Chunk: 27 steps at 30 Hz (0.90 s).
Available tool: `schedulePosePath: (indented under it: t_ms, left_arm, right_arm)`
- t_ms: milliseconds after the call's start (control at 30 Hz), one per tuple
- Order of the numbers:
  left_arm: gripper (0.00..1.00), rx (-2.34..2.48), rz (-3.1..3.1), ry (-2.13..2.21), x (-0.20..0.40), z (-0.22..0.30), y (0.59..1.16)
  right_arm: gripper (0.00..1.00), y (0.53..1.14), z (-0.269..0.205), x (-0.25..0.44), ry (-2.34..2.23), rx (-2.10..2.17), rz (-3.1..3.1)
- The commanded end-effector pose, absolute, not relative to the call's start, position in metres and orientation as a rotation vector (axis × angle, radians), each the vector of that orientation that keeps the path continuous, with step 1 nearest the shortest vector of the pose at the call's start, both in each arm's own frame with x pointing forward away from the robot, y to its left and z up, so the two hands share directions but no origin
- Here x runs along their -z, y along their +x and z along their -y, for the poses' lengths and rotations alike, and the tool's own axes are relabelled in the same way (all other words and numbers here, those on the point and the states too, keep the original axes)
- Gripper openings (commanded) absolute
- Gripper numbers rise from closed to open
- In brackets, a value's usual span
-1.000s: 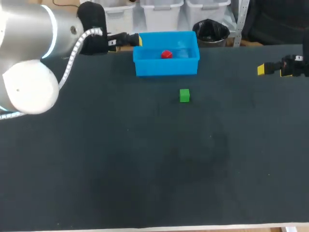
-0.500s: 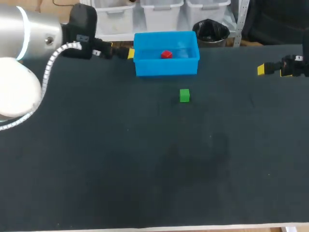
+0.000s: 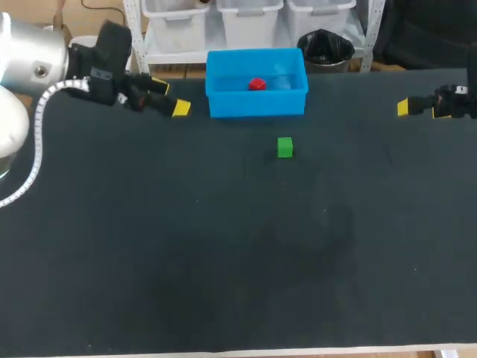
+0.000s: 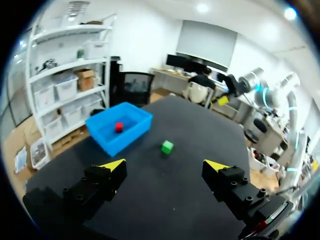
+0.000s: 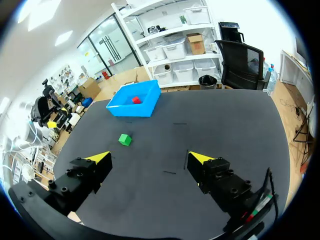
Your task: Use the left arm to pick the red cube and place it into the blue plastic box first, then use the right arm to grasp the green cube and put it into the same blue plastic box after the first action is fully finished.
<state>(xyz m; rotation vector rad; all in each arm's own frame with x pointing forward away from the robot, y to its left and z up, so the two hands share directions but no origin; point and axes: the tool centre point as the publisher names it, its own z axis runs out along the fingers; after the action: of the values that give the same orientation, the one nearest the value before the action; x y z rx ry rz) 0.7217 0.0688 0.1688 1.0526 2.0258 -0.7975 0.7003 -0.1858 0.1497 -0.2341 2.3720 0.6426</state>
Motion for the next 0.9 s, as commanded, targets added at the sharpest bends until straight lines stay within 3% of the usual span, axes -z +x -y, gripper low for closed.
schedulePosePath:
  t_ms: [33,900]
  left_arm:
    - [1.00,1.028,-1.965,1.194,-0.159,-0.078,0.719]
    - [1.00,1.032,-1.977,1.147,-0.150,-0.072,0.714]
  right_arm:
    - [1.00,0.700,0.186,-0.150,-0.234,-0.642,-2.373]
    - [1.00,0.700,0.186,-0.150,-0.234,-0.642,-2.373]
